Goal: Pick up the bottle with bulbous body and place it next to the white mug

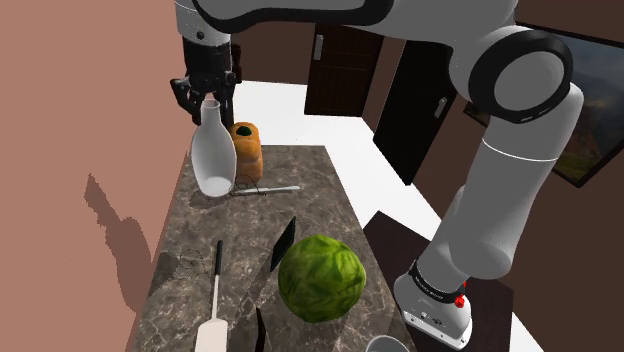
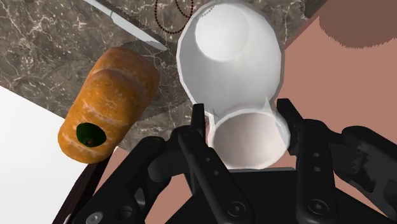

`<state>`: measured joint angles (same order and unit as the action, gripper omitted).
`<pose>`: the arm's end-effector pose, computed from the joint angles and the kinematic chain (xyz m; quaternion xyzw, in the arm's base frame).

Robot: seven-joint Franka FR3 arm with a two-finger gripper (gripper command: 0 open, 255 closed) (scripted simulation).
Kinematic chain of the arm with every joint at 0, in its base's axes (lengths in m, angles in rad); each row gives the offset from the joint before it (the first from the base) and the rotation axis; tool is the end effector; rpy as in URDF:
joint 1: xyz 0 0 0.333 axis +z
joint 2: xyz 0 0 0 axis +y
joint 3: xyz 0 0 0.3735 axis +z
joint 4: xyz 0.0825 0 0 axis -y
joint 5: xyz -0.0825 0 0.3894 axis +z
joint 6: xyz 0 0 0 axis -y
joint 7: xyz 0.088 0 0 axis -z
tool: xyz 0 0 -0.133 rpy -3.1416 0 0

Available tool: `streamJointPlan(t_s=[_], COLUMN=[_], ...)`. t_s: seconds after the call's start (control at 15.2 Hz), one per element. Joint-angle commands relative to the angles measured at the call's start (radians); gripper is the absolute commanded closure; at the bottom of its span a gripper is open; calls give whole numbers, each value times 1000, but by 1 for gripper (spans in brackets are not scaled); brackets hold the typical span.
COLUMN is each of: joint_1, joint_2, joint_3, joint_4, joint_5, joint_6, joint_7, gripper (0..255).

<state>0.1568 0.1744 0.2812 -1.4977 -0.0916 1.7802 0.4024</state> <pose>0.5923 0.2484 0.6105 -0.9979 -0.0213 -0.0611 0.0039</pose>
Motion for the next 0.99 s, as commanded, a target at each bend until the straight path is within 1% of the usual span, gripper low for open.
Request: streamJointPlan(t_s=[0.0, 0.07, 0.46, 0.92], joint_1=[3, 4, 25, 66], joint_2=[7, 8, -183, -374], joint_3=[1, 1, 30, 67], joint_4=[35, 44, -136, -270], joint_5=[-2, -3, 45, 102], joint_6=[-29, -36, -42, -92], joint_7=[2, 1, 54, 123], gripper=[255, 255, 255, 255])
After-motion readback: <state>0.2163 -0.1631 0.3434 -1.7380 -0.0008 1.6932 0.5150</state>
